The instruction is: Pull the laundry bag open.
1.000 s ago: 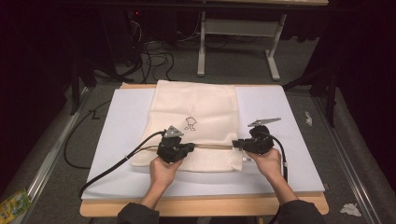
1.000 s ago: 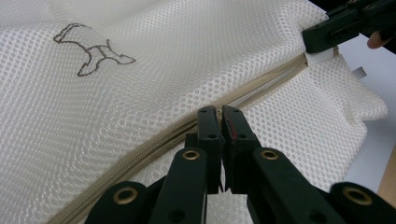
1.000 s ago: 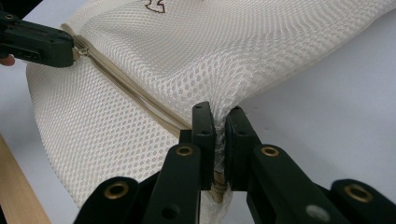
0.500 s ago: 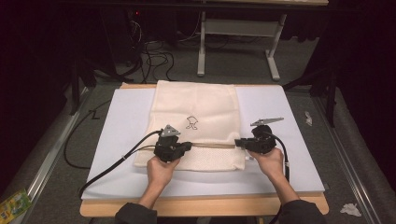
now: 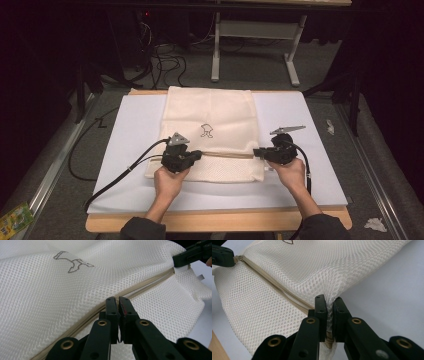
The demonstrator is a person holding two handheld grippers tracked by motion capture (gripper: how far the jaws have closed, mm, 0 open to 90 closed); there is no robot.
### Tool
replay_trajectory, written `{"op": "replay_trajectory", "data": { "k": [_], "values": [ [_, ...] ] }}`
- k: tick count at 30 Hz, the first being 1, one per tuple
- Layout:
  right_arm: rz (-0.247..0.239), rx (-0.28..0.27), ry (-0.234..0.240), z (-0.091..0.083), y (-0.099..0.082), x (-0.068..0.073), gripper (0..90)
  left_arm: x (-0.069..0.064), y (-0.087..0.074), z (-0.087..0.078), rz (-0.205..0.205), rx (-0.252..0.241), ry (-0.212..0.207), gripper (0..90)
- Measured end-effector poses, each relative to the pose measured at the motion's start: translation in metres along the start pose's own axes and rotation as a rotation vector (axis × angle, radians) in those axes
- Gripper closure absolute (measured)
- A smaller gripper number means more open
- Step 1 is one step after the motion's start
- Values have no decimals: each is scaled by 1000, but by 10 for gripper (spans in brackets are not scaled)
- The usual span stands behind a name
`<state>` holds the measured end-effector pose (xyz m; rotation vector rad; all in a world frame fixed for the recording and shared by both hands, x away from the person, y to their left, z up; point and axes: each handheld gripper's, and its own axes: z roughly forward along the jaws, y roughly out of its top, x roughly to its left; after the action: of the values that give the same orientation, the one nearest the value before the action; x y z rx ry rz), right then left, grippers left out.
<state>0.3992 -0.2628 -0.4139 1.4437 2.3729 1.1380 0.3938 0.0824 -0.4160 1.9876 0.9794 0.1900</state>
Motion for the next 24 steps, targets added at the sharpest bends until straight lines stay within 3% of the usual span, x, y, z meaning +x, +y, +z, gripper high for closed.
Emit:
{"op": "replay_trajectory", "data": {
  "k": [24],
  "values": [
    [4,4,-30,-3,-1,-6,858,16,-4,-15,-26,-25,36,874]
  ]
}}
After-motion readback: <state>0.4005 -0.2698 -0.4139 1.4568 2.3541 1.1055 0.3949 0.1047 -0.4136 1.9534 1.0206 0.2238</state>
